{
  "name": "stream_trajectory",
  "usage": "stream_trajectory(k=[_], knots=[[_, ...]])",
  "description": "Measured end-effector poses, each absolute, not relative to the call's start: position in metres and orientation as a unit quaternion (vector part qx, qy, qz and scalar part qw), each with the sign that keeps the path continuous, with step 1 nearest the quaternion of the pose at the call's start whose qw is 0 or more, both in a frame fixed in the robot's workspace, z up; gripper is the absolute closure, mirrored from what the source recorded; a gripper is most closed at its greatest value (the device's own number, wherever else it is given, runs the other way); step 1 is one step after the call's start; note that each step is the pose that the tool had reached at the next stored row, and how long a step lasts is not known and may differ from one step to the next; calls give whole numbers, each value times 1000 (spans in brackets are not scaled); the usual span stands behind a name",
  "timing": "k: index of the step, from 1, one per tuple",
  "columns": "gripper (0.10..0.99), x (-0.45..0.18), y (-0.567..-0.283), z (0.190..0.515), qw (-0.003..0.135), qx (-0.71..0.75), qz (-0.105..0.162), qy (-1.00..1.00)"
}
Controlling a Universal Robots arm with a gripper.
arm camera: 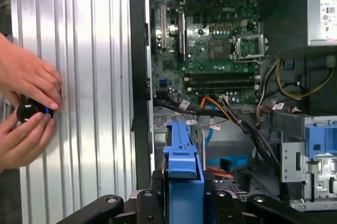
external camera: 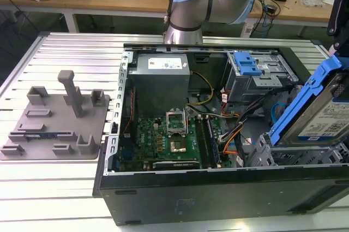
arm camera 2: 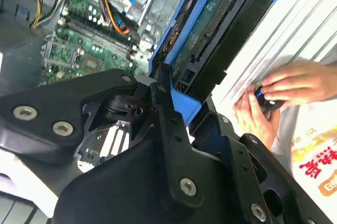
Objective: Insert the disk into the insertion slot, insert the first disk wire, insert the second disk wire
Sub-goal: 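Insert the disk into the insertion slot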
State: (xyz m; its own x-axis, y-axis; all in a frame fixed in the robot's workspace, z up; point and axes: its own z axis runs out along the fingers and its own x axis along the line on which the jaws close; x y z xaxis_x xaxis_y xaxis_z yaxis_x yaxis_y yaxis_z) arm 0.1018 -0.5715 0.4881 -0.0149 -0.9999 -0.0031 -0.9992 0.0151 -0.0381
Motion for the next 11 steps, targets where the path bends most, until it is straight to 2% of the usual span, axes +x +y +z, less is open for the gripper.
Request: stream_trajectory(k=[3,5,11], knots=[[718,102,-571,488,31,-702,1,712],[718,102,-571,488,38,-702,7,711],[718,103,-570,488,39,-702,9,711]])
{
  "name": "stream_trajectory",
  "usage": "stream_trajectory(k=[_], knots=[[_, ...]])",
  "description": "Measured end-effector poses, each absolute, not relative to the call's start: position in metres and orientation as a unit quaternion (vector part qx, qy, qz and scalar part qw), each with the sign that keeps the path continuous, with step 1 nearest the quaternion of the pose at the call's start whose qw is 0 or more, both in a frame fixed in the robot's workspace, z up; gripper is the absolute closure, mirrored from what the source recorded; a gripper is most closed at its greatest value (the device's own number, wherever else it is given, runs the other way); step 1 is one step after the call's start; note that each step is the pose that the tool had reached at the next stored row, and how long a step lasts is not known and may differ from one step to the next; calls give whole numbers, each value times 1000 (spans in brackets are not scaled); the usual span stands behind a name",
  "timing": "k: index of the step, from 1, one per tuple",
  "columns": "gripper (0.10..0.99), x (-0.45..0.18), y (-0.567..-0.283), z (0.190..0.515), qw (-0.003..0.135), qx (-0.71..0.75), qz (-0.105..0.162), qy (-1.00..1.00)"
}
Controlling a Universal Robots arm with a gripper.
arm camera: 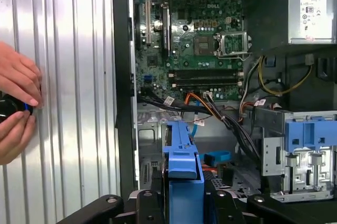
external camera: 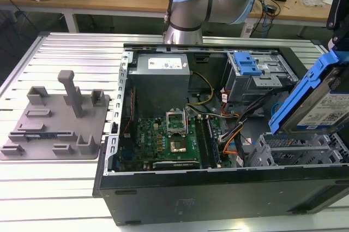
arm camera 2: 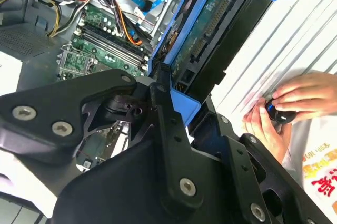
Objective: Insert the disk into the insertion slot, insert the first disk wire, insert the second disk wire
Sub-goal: 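Insert the disk into the insertion slot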
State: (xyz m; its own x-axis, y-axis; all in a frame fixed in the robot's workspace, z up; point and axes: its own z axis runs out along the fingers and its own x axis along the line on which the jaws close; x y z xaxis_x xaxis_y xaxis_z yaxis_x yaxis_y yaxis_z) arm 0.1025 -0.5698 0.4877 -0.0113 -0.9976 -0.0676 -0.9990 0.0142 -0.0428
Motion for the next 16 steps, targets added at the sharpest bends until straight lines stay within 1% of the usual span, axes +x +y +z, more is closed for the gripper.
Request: stream_trajectory(k=[5,16], knots=[[718,104,-553,488,37,-702,7,711],[718,112,-545,486,28,-709,-2,704]])
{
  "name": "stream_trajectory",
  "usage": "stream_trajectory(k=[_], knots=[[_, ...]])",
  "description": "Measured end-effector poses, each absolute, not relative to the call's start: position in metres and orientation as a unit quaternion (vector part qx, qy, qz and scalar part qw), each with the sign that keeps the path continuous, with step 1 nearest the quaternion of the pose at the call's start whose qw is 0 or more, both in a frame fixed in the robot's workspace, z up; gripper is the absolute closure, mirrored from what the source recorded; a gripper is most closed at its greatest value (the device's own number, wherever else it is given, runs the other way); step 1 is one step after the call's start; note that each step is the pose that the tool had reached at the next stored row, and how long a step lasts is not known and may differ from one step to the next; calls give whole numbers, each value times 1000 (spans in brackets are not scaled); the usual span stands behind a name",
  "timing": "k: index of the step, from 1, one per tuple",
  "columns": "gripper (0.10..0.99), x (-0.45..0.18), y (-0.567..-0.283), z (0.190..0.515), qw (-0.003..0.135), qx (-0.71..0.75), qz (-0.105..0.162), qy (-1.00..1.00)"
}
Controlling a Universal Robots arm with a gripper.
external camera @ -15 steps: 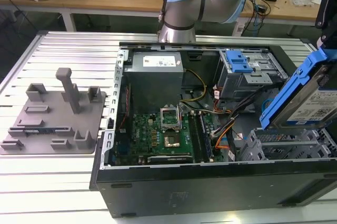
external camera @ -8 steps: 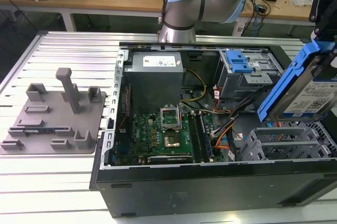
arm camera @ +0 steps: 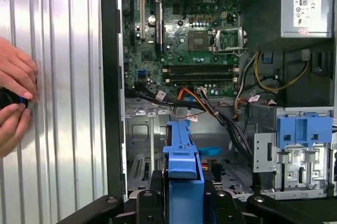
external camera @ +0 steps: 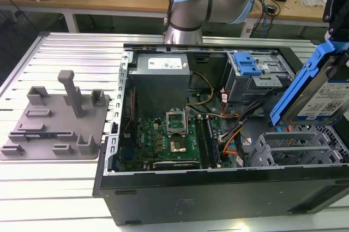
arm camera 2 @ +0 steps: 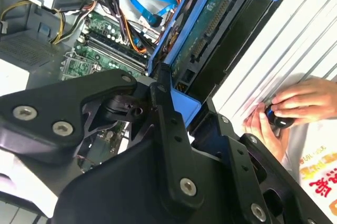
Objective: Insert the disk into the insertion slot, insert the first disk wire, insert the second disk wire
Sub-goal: 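Insert the disk into the insertion slot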
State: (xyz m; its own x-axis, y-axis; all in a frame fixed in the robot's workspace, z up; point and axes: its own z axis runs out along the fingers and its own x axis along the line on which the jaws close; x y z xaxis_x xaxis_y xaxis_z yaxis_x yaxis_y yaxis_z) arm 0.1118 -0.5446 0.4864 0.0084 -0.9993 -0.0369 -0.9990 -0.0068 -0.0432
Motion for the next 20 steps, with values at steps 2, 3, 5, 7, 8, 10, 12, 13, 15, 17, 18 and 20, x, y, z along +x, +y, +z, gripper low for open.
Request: stream_trajectory(k=[2,3,5,7,8,10,12,13,15,17,18,20], knots=[[718,111,-544,486,27,-716,-3,698],[718,111,-544,486,27,-716,-3,698],[718,111,-545,486,26,-716,-4,698],[718,111,-545,486,26,-716,-4,698],[718,110,-545,486,27,-715,-4,699],[718,110,-546,485,26,-714,-4,699],[718,111,-546,485,26,-714,-4,700],[718,111,-546,484,26,-714,-4,700],[718,111,-546,484,26,-714,-4,700],[718,111,-546,483,27,-713,-4,700],[718,111,-546,483,26,-713,-4,700],[718,111,-546,482,26,-713,-4,700]])
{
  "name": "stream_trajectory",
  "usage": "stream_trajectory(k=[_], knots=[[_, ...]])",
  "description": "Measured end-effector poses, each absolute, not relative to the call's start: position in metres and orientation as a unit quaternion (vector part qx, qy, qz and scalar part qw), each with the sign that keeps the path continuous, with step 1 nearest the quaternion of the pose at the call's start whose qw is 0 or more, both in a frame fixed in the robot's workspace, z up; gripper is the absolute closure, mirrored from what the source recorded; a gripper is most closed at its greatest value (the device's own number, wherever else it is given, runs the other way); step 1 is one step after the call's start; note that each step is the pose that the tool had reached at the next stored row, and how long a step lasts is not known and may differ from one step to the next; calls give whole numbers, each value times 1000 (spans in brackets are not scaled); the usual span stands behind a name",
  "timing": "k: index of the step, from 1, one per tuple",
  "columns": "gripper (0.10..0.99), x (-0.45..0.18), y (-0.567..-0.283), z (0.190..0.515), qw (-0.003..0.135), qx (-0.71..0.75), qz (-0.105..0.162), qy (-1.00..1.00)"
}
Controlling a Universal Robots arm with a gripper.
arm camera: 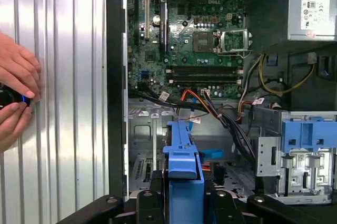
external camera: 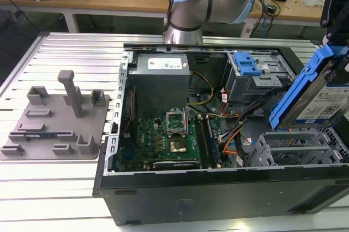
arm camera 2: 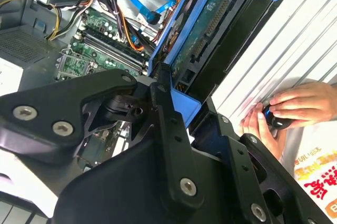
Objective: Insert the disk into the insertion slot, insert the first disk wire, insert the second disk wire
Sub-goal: 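Insert the disk into the insertion slot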
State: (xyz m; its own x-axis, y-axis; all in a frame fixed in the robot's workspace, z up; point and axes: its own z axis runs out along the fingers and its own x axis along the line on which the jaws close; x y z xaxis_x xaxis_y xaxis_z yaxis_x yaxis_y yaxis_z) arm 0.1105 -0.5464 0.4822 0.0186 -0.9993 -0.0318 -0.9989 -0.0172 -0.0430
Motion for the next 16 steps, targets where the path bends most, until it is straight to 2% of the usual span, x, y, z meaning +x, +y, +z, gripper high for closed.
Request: stream_trajectory(k=[16], knots=[[718,111,-547,478,26,-713,-4,701]])
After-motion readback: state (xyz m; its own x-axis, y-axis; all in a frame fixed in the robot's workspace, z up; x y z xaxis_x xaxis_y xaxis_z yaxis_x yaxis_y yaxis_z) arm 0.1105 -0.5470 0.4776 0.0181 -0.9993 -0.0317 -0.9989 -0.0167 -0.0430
